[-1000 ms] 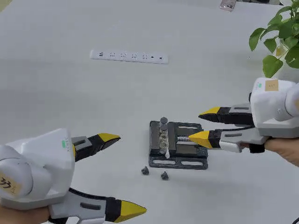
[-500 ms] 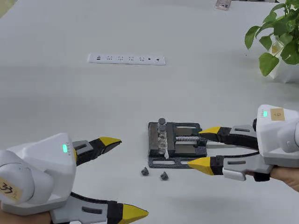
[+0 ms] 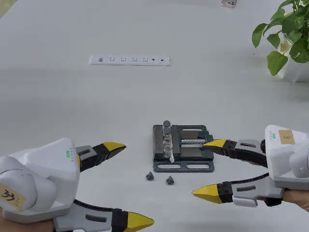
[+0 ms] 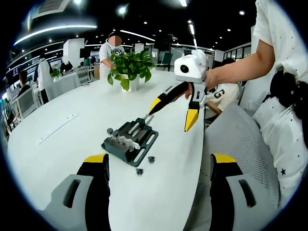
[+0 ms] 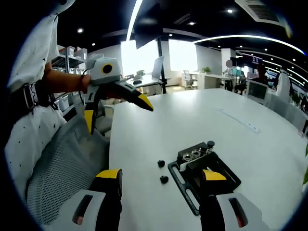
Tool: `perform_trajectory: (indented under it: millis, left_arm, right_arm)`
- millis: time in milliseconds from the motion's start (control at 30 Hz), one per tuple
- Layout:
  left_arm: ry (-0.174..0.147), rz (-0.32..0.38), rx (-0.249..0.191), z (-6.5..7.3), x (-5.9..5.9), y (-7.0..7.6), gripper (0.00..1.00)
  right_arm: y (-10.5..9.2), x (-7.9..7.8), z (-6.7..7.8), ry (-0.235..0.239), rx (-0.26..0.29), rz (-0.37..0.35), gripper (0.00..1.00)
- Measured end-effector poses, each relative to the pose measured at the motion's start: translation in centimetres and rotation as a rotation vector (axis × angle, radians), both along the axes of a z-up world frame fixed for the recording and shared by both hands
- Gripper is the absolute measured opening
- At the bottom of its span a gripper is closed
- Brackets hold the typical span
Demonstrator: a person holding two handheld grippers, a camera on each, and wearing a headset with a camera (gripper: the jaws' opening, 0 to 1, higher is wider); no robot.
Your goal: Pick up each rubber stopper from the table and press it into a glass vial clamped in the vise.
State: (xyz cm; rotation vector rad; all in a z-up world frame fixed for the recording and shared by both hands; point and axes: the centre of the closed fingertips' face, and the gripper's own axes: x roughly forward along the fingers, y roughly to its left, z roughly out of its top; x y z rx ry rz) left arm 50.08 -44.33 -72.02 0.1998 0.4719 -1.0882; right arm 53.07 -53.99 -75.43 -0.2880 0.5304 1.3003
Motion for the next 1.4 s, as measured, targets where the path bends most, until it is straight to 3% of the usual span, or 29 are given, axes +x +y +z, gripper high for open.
perform_trajectory:
  millis: [333, 533, 733, 1067, 1267, 1400]
  left_arm:
    - [0.035, -0.023, 0.032, -2.0, -0.2, -0.3, 0.84]
    - [0.055, -0.018, 0.059, -3.4, 0.6, -0.1, 0.79]
    - [0.078, 0.011, 0.091, -4.5, 2.0, -0.2, 0.71]
    - [0.128, 0.038, 0.163, -8.2, 3.7, 0.0, 0.53]
    - [0.154, 0.066, 0.231, -10.4, 4.5, 0.5, 0.41]
    - [0.159, 0.09, 0.241, -11.0, 5.0, 0.6, 0.32]
  right_arm:
    - [-0.5, -1.1, -1.2, 0.011, -0.019, -0.004, 0.61]
    - [-0.8, -1.3, -1.0, 0.015, -0.006, -0.026, 0.61]
    - [-1.6, -1.4, -0.9, 0.016, 0.002, -0.048, 0.61]
    - [-2.3, -1.6, -0.8, 0.019, 0.011, -0.08, 0.6]
    - [-2.9, -1.4, -0.8, 0.021, 0.017, -0.097, 0.59]
    - [-3.2, -1.4, -0.9, 0.023, 0.017, -0.104, 0.59]
